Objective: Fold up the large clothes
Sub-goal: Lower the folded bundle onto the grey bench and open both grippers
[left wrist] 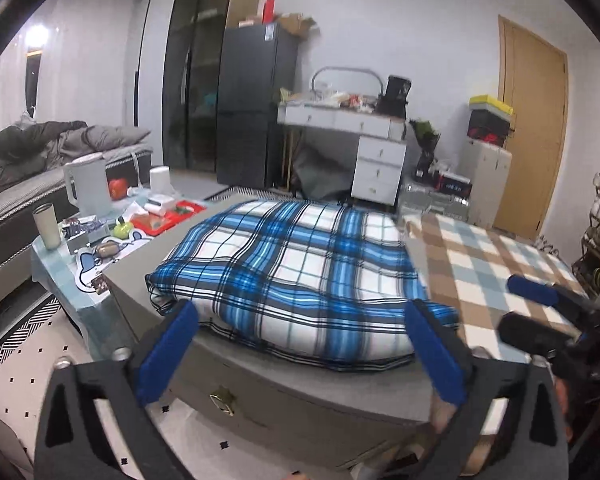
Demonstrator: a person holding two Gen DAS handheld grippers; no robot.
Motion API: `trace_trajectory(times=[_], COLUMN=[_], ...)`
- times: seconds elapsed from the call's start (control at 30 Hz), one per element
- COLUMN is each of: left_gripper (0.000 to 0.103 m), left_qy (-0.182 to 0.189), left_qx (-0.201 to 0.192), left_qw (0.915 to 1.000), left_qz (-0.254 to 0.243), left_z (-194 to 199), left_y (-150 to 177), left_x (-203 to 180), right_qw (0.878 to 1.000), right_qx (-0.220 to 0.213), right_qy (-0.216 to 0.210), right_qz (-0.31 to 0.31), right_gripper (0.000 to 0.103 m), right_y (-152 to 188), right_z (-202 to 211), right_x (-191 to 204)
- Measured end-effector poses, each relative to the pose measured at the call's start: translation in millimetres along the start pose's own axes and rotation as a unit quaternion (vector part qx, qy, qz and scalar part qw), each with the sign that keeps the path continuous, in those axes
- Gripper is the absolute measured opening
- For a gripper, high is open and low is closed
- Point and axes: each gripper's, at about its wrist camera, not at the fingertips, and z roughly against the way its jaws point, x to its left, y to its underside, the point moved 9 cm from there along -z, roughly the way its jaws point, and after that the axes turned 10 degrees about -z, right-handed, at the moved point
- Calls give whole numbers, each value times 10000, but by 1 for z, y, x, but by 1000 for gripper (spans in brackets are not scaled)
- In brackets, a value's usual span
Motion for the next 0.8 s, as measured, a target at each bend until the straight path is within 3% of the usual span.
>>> trace_trajectory(times=[0.17,0.27,0.8], left_gripper=[102,102,102], left_qy=[-269,-237,-81], left_qx=[-125,-146,-253], left_qw=[9991,9986,9995], left_qz=[-300,-454,-187], left_z=[11,15,16], left_y=[0,4,13], left_x=[0,-1,8], right_qw=[9999,9997,9987], right_qx=[-51,-146,-417], right_qy=[-130,-127,-266], right_qz=[10,159,104], right_gripper=[103,103,103], right_y=[6,9,12], right_z=[14,24,47], right_x=[5,8,2])
